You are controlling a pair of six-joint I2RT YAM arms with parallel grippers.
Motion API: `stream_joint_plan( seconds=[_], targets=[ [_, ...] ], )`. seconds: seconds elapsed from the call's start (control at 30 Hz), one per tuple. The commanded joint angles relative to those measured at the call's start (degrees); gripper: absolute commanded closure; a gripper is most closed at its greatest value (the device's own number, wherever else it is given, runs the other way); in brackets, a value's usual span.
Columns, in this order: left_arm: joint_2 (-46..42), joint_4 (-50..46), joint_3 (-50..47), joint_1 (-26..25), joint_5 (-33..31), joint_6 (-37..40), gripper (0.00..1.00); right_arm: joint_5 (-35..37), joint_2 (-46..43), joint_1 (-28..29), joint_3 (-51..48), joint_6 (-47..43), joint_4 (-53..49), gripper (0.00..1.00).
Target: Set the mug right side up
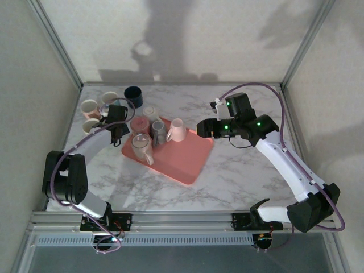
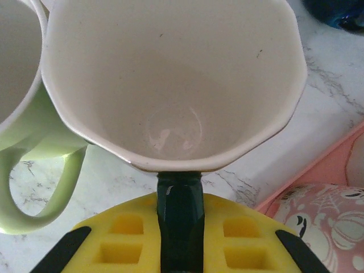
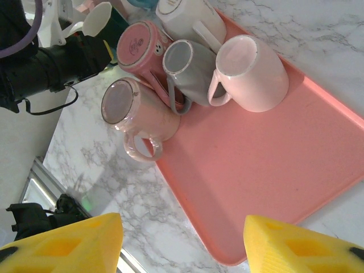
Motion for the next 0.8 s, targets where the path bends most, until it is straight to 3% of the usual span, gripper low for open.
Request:
stream_joint_plan(
  seconds=[0.0, 0.2, 0.4, 0.6, 0.77],
  targets=[
    [0.06, 4.35, 0.02, 0.50, -3.43, 0.36, 0.99, -0.87, -0.76, -0.27, 0.11, -1.62, -0.85, 0.41],
    [0.30, 4.24, -0.24, 0.48, -3.22, -0.26, 0.87, -0.85, -1.23, -0.28, -0.33, -1.71, -0.94, 0.40],
    [-2.25, 3.42, -1.19, 0.46, -3.75, -0.53, 0.54, -0.28, -1.50, -0.23, -0.59, -1.76, -1.20, 0.40],
    [-6.62, 0.41, -2.26, 0.46, -3.34, -0.38, 0.50, 1.63, -1.99, -0.25, -0.93, -1.34, -1.55, 0.39],
    [-12.06, -2.56, -3.14, 0.48, 2.73, -1.39, 0.48, 4.23, -1.63, -0.22, -0.87, 0.01, -2.08, 0.38]
  ],
)
